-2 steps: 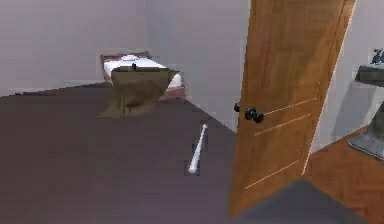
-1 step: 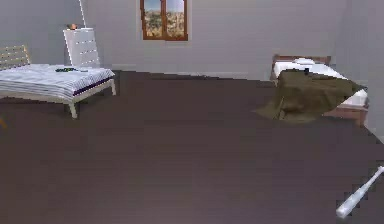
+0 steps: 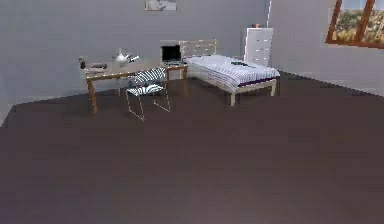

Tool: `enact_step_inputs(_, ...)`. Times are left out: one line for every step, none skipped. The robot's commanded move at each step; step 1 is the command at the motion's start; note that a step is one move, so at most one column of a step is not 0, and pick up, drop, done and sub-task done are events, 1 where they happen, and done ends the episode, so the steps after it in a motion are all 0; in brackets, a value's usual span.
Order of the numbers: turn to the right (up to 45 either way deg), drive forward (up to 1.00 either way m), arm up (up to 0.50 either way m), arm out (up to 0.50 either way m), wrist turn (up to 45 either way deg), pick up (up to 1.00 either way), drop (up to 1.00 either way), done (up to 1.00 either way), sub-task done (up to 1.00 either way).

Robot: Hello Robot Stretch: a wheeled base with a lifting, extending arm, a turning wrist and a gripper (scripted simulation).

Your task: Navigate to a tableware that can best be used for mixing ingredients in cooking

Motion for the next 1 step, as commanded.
enact_step_inputs(-45.0, 0.00, 0.00, 0.00, 0.0, 0.00, 0.00, 0.00, 0.00)
